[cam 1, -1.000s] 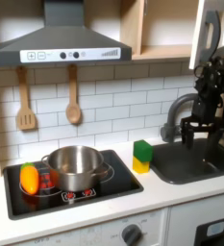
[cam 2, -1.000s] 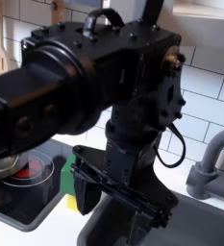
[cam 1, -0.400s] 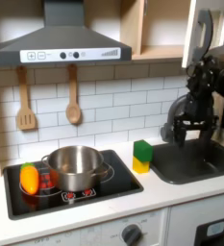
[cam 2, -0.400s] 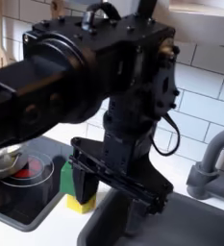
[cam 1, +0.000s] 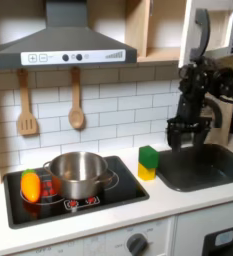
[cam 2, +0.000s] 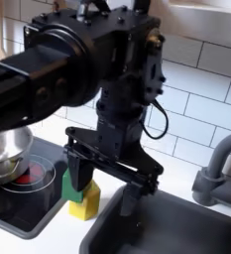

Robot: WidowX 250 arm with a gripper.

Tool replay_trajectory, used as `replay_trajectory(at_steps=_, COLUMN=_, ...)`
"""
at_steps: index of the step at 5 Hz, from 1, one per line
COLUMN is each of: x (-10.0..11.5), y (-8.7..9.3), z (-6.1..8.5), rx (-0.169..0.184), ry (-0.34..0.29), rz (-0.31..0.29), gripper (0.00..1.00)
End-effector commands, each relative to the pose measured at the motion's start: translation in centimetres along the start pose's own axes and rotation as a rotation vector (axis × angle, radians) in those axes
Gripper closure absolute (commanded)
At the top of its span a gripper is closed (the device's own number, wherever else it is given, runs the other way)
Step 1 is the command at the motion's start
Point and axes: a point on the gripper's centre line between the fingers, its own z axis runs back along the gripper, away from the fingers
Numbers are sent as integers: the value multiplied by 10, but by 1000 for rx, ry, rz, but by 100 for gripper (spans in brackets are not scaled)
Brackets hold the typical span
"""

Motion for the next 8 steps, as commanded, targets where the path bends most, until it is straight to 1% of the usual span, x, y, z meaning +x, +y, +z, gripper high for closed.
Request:
replay_trajectory(at_steps=1, x=20, y=18, z=-2, rx=-7, ry=-5, rz=22, gripper=0)
replay_trajectory(at_steps=2, x=31, y=26, z=-4, rx=-10, ry=-8, rz=23, gripper=0)
replay_trajectory(at_steps=3, x=42, y=30, z=-7, rx=-24, ry=-6, rz=26, gripper=0)
replay_trajectory(at_steps=4, x=49, y=31, z=-7, rx=-32, ry=-10, rz=25, gripper=0)
replay_trajectory(at_steps=6, x=56, y=23, z=-8, rx=-50, ry=-4, rz=23, gripper=0)
replay_trajectory(at_steps=7, x=60, y=21, z=-8, rx=-56, ry=-1, rz=36, gripper=0)
replay_trajectory(at_steps=8, x=68, y=21, z=-8, rx=-53, ry=7, rz=55, gripper=0)
